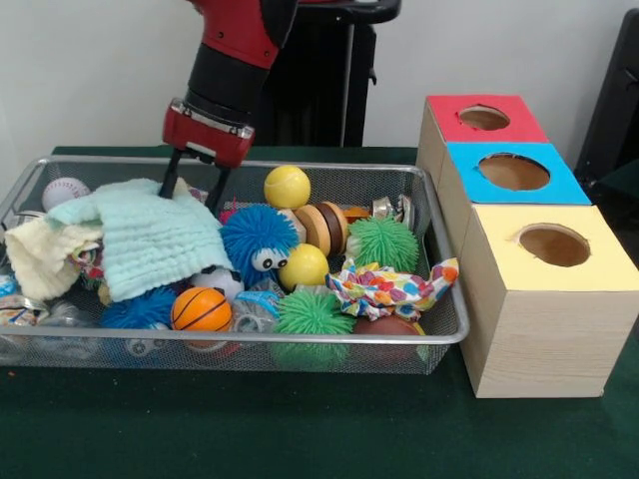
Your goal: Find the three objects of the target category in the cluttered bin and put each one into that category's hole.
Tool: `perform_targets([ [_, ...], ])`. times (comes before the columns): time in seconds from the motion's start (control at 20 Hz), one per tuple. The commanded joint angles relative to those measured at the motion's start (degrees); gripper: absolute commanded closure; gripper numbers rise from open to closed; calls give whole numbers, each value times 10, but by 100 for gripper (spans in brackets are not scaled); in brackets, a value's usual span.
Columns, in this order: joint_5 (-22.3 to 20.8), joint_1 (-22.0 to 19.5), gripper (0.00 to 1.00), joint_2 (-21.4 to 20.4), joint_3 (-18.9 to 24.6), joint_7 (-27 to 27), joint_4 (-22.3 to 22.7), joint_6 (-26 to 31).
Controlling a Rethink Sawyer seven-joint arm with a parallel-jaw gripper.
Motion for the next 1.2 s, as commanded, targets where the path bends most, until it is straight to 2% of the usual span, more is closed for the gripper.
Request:
perform_targets([
  [0.05, -33, -102, 0, -39, 79, -2, -2, 136],
  [0.15, -33, -114, 0, -50, 115, 0, 8, 145],
  [0.2, -28, -99, 0, -52, 110, 8, 12, 145],
  [0.45, -17, -84, 0, -63, 128, 32, 25, 141],
  [0.6, -7, -112, 0, -64, 174, 36, 40, 154],
  [0.8, 0, -78, 0, -76, 142, 39, 33, 173],
  [1.0, -12, -55, 0, -68, 114, 40, 22, 156],
  [1.2, -18, -59, 0, -71, 119, 37, 23, 150],
])
